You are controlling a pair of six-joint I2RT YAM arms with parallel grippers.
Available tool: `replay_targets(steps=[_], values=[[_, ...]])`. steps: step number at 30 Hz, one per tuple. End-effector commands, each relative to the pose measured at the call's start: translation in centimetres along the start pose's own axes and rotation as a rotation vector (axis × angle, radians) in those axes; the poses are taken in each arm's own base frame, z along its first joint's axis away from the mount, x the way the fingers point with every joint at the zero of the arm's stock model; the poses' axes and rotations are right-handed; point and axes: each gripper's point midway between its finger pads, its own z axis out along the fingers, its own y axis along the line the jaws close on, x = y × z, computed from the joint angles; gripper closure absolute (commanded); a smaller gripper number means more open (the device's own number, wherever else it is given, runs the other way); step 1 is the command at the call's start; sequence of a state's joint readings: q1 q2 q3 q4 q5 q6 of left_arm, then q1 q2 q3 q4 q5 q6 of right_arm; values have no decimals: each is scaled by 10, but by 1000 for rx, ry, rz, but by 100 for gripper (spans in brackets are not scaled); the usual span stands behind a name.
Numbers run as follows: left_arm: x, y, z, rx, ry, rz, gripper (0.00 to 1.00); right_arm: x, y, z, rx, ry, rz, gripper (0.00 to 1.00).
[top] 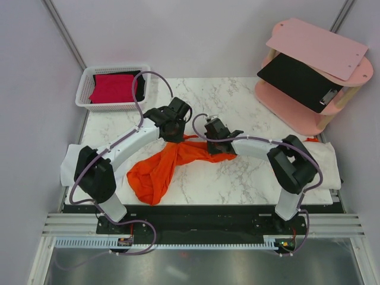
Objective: Fold and stack the t-shirts
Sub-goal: Flatten out the tshirt
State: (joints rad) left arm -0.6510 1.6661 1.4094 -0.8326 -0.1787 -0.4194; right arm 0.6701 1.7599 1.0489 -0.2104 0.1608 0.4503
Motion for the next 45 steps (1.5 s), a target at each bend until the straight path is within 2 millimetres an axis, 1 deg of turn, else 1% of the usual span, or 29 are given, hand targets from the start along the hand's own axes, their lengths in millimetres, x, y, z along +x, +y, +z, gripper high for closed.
replay_targets(steps=[1, 3, 6, 8, 11, 12, 14, 15, 16, 17, 18, 21, 24, 25, 26, 27, 28, 29, 30, 31, 32, 33, 34, 37, 39, 40, 42, 44, 45], values=[[-20, 17, -36, -41, -70, 22, 98, -4, 24, 18, -72, 61, 4, 100], [-20, 24, -39, -62, -64, 22, 98, -1, 21, 27, -43, 79, -3, 100], [-17, 32, -39, -82, -51, 15, 94, 0, 4, 36, 56, 89, -13, 100], [-13, 36, -35, -92, -34, 10, 92, -2, -5, 44, 104, 98, -20, 100], [-7, 38, -28, -103, -14, 5, 88, 1, -21, 52, 164, 131, -22, 100], [-6, 38, -26, -106, -11, 5, 85, 2, -30, 54, 183, 145, -14, 100], [-3, 40, -22, -115, 4, 9, 82, 4, -41, 58, 207, 165, -13, 100], [-2, 41, -19, -121, 9, 10, 82, 5, -51, 58, 227, 179, -4, 100], [0, 42, -16, -130, 15, 11, 86, 7, -56, 59, 236, 187, -1, 100], [1, 44, -16, -139, 15, 4, 93, 9, -62, 59, 249, 196, -1, 100], [0, 47, -15, -158, 10, 1, 98, 8, -71, 58, 266, 198, 10, 100], [-4, 52, -20, -179, -15, -9, 98, 10, -89, 57, 289, 209, 20, 100], [-11, 54, -32, -178, -57, -11, 98, 8, -97, 53, 298, 206, 9, 100], [-12, 53, -33, -168, -58, -8, 98, 4, -97, 49, 296, 195, 10, 100], [-12, 50, -31, -145, -46, 0, 98, 4, -98, 47, 296, 193, 9, 100], [-12, 46, -30, -128, -39, 5, 90, 3, -98, 44, 293, 191, 7, 100], [-11, 42, -27, -109, -28, 10, 83, -4, -96, 37, 282, 169, 9, 100], [-10, 37, -23, -85, -19, 7, 71, -1, -96, 33, 275, 171, 4, 100], [-5, 35, -17, -75, -1, 9, 55, -3, -96, 28, 271, 161, 6, 98], [-5, 31, -13, -57, 2, 10, 49, -7, -95, 17, 262, 138, 7, 96], [-8, 25, -10, -28, -10, 3, 41, -10, -94, 12, 255, 118, 11, 96], [-6, 23, -6, -17, -6, 3, 38, -14, -94, 6, 251, 102, 9, 95], [-5, 20, -4, -6, -7, 4, 36, -18, -94, -6, 249, 76, 12, 94], [-5, 13, 5, 26, -2, 1, 35, -28, -94, -22, 243, 27, 15, 93], [-3, 9, 11, 42, 8, 5, 36, -33, -94, -30, 239, 5, 18, 92], [1, 5, 17, 56, 33, 12, 37, -34, -94, -31, 238, 0, 20, 92], [4, 2, 21, 71, 40, 14, 37, -38, -92, -36, 231, -14, 25, 92], [10, -6, 20, 105, 48, 13, 37, -41, -91, -39, 226, -27, 30, 92], [8, -9, 18, 125, 31, 13, 37, -44, -90, -41, 223, -37, 32, 92]])
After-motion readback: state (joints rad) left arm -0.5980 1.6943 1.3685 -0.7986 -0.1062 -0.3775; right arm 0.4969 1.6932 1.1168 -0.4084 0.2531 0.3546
